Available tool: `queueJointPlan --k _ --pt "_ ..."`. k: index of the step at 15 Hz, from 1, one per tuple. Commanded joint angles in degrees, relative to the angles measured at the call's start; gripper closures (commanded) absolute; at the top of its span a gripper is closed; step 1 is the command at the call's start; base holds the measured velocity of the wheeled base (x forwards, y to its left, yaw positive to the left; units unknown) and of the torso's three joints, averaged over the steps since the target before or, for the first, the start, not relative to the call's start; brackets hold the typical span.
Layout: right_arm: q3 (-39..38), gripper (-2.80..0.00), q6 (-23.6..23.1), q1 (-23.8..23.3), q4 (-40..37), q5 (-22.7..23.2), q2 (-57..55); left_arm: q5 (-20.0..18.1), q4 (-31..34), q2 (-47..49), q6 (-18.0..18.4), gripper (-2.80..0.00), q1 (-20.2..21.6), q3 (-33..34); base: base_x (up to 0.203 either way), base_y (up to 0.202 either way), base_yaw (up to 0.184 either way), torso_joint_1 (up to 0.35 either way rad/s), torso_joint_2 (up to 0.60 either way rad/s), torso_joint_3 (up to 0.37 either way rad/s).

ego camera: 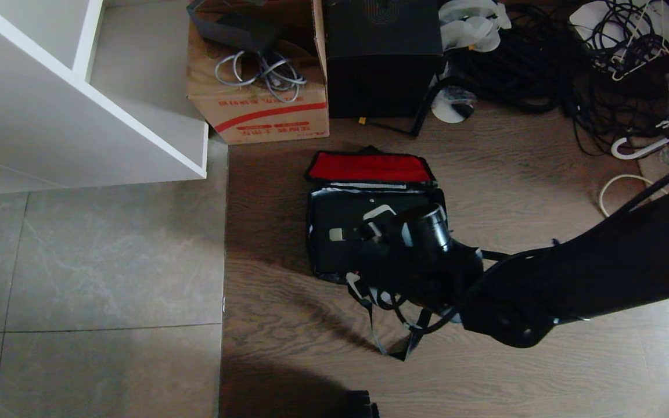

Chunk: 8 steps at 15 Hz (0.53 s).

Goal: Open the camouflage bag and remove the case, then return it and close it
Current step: Grip the handle

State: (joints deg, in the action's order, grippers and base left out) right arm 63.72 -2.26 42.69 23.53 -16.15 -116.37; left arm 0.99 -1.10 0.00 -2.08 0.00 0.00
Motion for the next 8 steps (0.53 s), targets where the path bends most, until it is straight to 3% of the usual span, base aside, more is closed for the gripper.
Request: queueJointPlan --k 1,4,6,8 --pt "-6.16 -2.80 13.11 -0.39 -10.86 5.14 10.30 -0.02 -0.04 0.00 -0.02 0.00 0.00 0.53 0.000 0.000 0.000 0.000 0.00 0.000" --pt "-11.73 -2.80 14.12 -0.57 -7.71 8.57 13.24 0.07 -0.05 0.00 -0.02 0.00 0.00 0.53 0.000 0.000 0.000 0.000 0.00 0.000" --pt "-10.22 -2.80 14.12 -1.35 -7.82 18.02 14.08 0.07 -0.05 0.00 -0.02 0.00 0.00 0.53 0.000 0.000 0.000 0.000 0.00 0.000" --pt "-9.35 -2.80 14.06 -1.89 -7.35 20.78 12.44 -0.02 -0.05 0.00 -0.02 0.00 0.00 0.53 0.000 0.000 0.000 0.000 0.00 0.000"
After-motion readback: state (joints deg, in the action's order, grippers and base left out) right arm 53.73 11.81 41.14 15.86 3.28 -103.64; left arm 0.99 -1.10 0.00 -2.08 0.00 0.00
